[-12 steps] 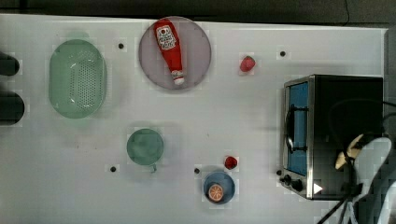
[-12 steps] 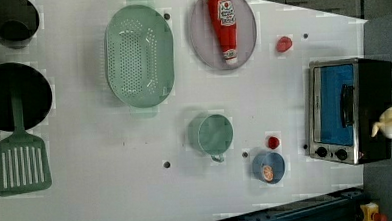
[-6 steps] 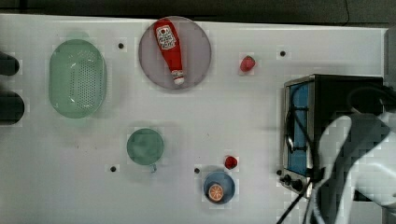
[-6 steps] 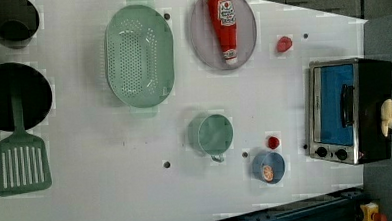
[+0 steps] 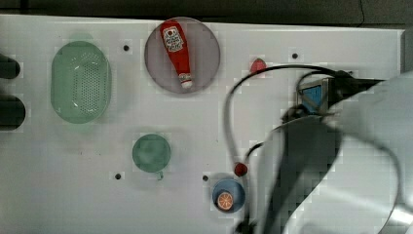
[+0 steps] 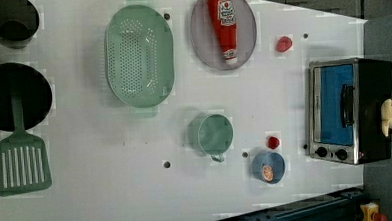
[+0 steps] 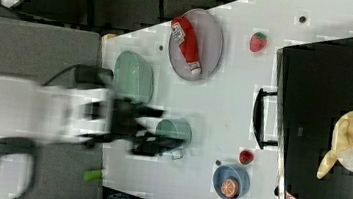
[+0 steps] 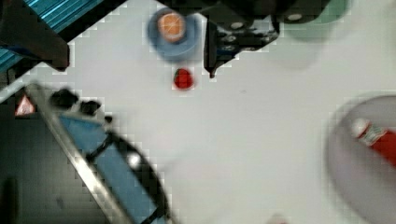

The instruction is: Pick banana from table and place on oven.

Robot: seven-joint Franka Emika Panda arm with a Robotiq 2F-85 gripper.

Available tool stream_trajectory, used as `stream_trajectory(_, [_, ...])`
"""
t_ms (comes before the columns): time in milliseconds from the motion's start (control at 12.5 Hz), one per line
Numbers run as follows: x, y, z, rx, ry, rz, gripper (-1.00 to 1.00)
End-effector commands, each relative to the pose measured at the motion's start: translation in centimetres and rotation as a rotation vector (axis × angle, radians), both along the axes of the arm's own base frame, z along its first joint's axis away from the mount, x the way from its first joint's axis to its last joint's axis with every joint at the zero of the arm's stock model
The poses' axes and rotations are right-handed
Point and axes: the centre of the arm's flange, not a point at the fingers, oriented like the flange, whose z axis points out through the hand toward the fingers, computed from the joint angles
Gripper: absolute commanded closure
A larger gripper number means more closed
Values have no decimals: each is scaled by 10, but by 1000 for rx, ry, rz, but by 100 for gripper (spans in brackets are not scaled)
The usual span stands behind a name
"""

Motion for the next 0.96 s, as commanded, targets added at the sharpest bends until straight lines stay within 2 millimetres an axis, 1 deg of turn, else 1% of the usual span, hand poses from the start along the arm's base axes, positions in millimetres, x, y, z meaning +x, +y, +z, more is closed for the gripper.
stream_trajectory(80, [-15,85,70,-26,-83,-222,-100])
stream_trajectory(240, [-23,124,87,-41,-108,-254,-100])
stream_trajectory(400, [-31,146,94,-47,-113,-227,-100])
stream_trajectory(560, [-37,155,93,-52,-102,-210,-100])
stream_trajectory(960, [-35,157,86,-54,-87,-207,-100])
